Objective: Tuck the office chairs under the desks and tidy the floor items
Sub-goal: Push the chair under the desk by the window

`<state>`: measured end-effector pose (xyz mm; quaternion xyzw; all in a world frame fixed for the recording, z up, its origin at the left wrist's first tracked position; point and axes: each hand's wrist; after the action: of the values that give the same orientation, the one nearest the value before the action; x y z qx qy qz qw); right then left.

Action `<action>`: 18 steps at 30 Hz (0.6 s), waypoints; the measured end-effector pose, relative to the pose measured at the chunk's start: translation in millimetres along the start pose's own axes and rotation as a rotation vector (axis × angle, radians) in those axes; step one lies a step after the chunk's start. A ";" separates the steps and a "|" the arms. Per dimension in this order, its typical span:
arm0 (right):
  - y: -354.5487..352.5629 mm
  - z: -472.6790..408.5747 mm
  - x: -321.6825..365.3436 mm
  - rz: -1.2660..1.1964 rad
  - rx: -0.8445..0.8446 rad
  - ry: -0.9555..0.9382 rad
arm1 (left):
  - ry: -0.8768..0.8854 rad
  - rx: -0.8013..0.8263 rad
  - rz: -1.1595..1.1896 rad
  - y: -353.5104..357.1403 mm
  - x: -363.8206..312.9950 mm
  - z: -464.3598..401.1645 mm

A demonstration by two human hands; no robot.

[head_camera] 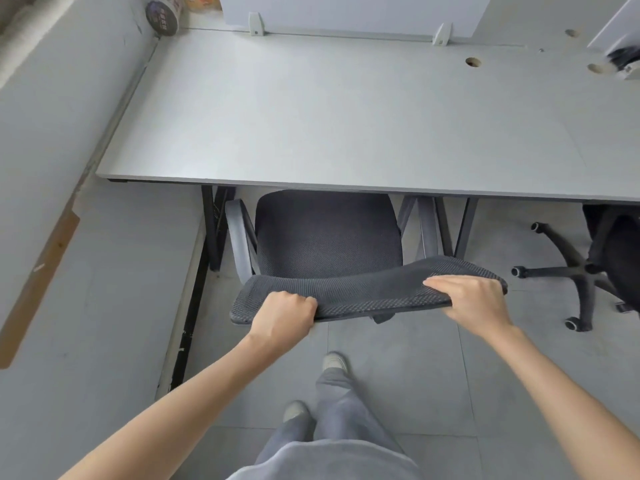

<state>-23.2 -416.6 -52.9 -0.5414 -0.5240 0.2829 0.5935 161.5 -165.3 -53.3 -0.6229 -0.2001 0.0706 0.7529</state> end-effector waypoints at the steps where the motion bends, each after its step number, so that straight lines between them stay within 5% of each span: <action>1: 0.5 -8.4 1.0 0.002 -0.013 0.024 | 0.000 0.060 0.023 -4.0 4.0 -8.0; 3: 6.7 -20.3 8.7 0.004 -0.039 0.082 | 0.002 0.241 0.076 -7.3 17.9 -22.5; 11: 43.7 -52.5 57.0 0.019 -0.090 0.089 | 0.036 0.118 0.039 22.1 115.9 -41.9; 18: 39.2 -103.3 6.9 0.044 -0.109 0.130 | -0.050 0.156 0.013 8.3 101.3 -102.4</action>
<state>83.8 -436.1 -73.5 -0.6016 -0.4868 0.2313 0.5896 294.7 -220.7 -54.4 -0.5619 -0.2086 0.1065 0.7933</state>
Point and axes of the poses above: each hand's wrist, its own z-axis away from the middle knuckle, its own y-axis out of the palm, x = y × z, and after that the axes turned 11 degrees about -z, right-handed
